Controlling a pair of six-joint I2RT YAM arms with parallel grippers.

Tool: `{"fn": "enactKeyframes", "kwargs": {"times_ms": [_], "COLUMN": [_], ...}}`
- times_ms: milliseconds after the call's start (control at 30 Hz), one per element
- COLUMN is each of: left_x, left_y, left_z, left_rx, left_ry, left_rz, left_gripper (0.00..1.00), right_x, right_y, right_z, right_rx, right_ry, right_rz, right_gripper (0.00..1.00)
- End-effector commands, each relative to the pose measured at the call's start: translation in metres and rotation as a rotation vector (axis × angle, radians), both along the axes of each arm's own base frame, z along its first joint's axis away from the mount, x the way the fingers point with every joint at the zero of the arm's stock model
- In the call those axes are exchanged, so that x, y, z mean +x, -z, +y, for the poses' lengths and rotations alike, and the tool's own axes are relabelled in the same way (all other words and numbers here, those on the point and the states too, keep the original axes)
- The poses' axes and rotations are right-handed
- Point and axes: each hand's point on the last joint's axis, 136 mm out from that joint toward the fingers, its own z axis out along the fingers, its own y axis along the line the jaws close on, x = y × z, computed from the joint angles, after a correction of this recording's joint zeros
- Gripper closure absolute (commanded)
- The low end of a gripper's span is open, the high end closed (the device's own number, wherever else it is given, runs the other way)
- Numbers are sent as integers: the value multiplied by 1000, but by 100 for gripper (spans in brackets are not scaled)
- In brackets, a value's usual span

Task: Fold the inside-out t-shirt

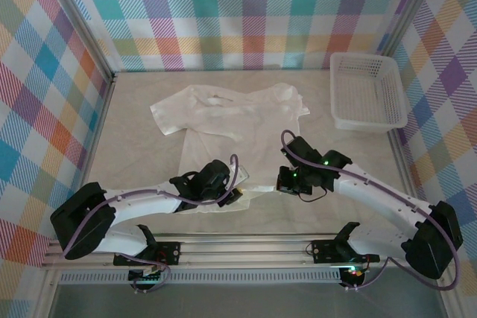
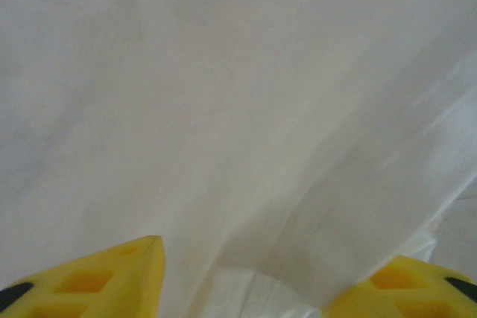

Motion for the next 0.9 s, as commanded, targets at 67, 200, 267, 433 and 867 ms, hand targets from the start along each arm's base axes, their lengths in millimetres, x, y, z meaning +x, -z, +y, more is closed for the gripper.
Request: {"fn": "enactKeyframes", "kwargs": {"times_ms": [67,200,267,433,867], "left_x": [26,29,24,21,59], "left_y": [3,17,16,10,4], "left_z": [17,10,-3,-20,15], "left_rx": [-8,26,-3,-41,41], "left_ry": [-185,-156,-80,12,-234], "left_rz": [22,55,68,64,-27], "left_gripper": [57,50,31,0,100], "right_x": [-6,-6,-6,-6,-12], "right_y": [4,2,2,2,9], "right_z": [-18,-19,-18,-16,-55], "right_rx": [-31,-21,-15,-7,-96], "right_ry": [44,47,44,42,158], "right_rz": [6,1,3,8,17], "right_gripper": [100,100,100,100,100]}}
